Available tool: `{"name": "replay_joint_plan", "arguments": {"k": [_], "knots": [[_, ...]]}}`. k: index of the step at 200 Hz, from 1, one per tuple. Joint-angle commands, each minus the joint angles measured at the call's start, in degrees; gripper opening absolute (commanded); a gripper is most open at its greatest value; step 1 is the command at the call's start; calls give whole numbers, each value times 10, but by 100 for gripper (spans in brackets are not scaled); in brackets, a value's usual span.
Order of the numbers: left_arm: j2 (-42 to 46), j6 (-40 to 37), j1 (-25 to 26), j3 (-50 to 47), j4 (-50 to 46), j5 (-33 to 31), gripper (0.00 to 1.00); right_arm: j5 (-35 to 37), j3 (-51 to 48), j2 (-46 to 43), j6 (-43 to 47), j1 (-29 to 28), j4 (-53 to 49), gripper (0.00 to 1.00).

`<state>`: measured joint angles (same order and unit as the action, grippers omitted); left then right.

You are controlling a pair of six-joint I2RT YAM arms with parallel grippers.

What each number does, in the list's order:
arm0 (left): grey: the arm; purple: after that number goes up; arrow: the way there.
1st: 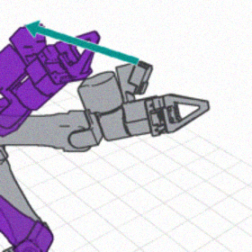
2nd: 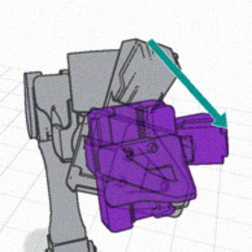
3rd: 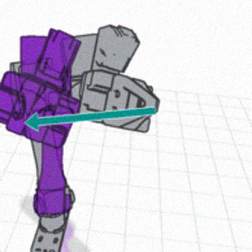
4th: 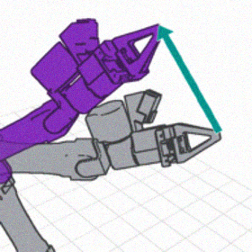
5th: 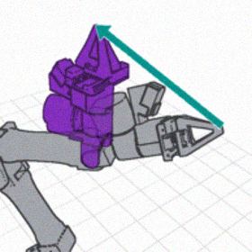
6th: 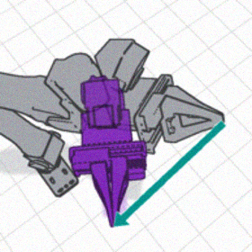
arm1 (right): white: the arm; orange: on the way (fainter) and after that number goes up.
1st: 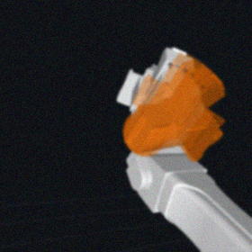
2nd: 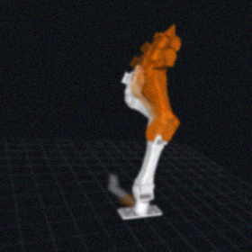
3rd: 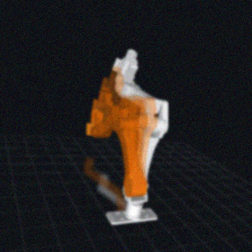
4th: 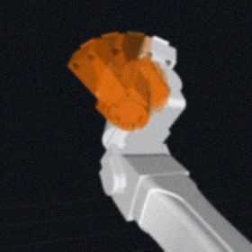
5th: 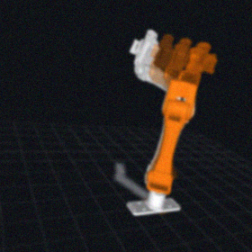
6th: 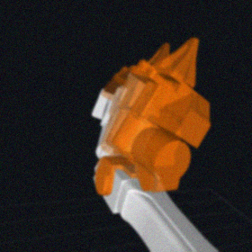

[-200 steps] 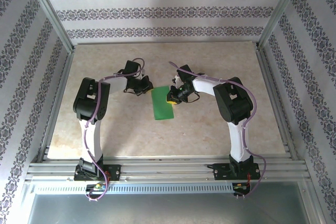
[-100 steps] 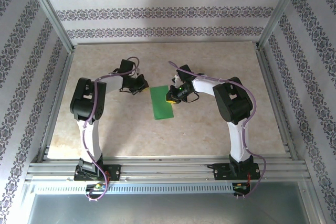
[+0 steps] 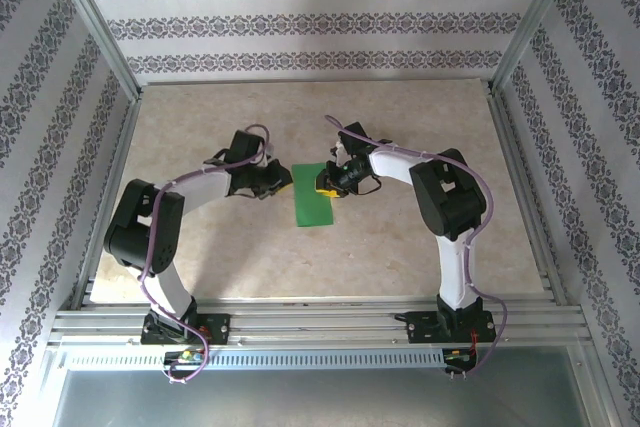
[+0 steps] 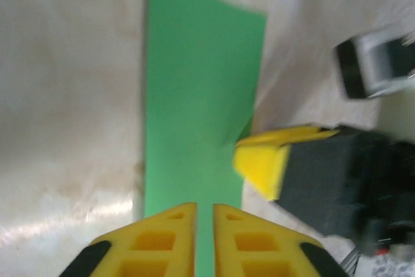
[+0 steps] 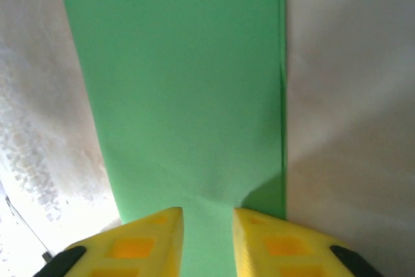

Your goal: Fold a paper plane with a square sheet of paper (pick it up from the middle)

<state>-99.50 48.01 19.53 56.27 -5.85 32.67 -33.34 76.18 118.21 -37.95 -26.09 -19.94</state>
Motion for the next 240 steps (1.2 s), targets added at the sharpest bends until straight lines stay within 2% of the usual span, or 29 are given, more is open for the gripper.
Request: {"name": "replay_joint_plan", "arguments": {"k": [1, 54, 117, 148, 240], "knots": [[17, 50, 20, -19, 34, -12, 21, 14, -31, -57, -16, 5, 5, 35], [-14, 70, 23, -9, 74, 1, 22, 19, -143, -143, -29, 38, 41, 43], [-78, 72, 23, 44, 97, 12, 19, -37, -217, -168, -70, 29, 78, 50], [-87, 70, 23, 48, 95, 19, 19, -65, -229, -165, -89, 20, 109, 50], [-88, 63, 23, 44, 82, 14, 19, -73, -233, -137, -113, -5, 126, 48]]}}
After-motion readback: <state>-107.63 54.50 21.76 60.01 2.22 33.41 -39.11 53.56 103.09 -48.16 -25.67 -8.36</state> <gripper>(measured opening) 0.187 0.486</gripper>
